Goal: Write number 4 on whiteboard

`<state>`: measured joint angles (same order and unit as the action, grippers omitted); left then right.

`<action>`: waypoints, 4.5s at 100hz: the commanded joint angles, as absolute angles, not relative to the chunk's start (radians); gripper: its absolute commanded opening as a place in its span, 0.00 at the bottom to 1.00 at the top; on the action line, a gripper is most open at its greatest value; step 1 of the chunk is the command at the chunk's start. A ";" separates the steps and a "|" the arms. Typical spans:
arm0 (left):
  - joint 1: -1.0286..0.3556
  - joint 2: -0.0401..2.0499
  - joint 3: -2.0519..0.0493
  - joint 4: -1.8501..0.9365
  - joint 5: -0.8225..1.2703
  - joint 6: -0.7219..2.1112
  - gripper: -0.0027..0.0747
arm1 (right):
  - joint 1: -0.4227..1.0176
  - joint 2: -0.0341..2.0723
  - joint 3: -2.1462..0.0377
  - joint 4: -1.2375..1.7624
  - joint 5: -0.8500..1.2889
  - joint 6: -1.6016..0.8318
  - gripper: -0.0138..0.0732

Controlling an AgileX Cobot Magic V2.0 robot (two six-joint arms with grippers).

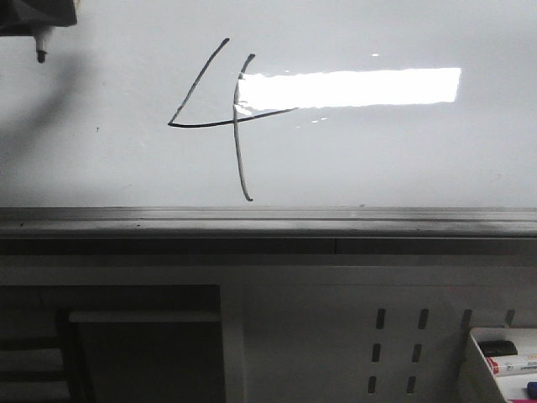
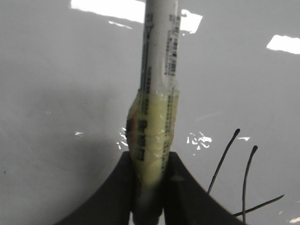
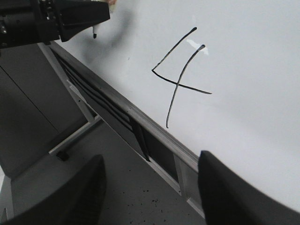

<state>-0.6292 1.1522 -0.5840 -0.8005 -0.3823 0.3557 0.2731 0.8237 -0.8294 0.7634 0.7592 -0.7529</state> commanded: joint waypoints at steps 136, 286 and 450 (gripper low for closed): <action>-0.580 1.261 -0.683 -0.729 -0.425 0.348 0.72 | 0.268 0.816 -0.854 0.805 0.694 -0.751 0.60; -0.580 -0.033 -0.235 -0.792 -0.040 0.750 0.01 | 0.268 0.018 -0.265 0.807 0.271 -0.778 0.08; -0.562 -0.014 -0.174 -0.445 -0.024 0.547 0.01 | 0.268 0.018 -0.253 0.807 0.260 -0.778 0.08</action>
<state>-0.5764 -0.0049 -0.1704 -0.6271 0.0108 0.6900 0.2731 0.0054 -0.2272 0.7906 0.3251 -0.7672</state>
